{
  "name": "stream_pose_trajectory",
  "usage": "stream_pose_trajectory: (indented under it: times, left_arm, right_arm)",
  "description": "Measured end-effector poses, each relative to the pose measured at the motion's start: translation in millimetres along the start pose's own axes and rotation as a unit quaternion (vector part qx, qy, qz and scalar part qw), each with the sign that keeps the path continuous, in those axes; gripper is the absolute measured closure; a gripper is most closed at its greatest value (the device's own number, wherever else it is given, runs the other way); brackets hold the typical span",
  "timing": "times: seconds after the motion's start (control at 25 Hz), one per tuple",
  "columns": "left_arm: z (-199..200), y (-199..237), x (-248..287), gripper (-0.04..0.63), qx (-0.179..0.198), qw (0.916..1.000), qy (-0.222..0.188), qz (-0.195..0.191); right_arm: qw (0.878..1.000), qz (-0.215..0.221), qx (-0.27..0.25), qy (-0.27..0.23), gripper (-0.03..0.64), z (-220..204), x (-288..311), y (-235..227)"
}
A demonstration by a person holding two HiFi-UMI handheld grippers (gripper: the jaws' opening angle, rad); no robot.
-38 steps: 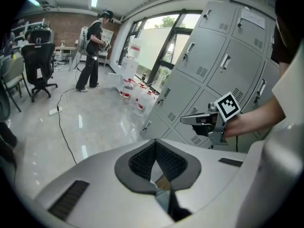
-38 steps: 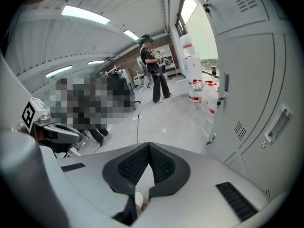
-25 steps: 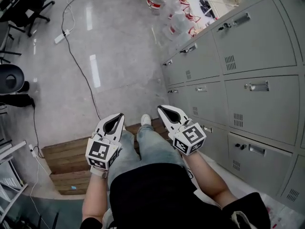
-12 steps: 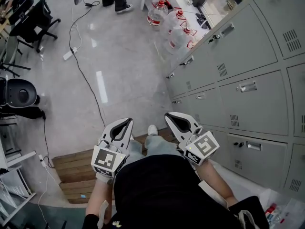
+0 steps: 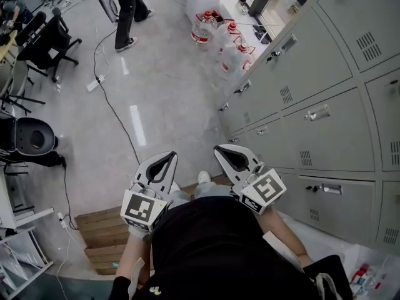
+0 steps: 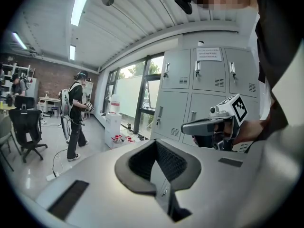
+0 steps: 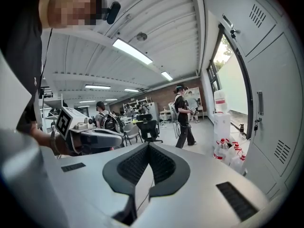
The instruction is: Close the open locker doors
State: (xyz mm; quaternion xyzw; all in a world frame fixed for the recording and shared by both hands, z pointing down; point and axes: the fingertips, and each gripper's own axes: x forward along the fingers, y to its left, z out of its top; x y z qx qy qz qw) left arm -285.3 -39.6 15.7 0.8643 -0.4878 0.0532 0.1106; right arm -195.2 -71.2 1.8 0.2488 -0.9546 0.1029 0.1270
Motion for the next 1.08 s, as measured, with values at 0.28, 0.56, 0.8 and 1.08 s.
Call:
stream_pose_trajectory:
  times: [0.28, 0.56, 0.8, 1.08]
  left_arm:
    - [11.4, -6.7, 6.1, 0.577, 0.002, 1.0, -0.007, -0.003]
    - [13.8, -5.6, 7.2, 0.577, 0.004, 0.9999, -0.004, 0.011]
    - [13.4, -2.0, 6.2, 0.577, 0.0, 0.9998, 0.0, 0.019]
    - [10.2, -4.6, 8.8, 0.577, 0.003, 0.9998, 0.003, 0.019]
  right_arm:
    - [1.0, 0.009, -0.012, 0.0, 0.589, 1.4, 0.5, -2.8]
    - [1.0, 0.0, -0.006, -0.003, 0.589, 1.2, -5.2, -17.4]
    - [1.0, -0.008, -0.002, -0.01, 0.589, 8.7, -9.7, -25.1]
    - [1.0, -0.004, -0.005, -0.011, 0.589, 4.8, -8.9, -22.8]
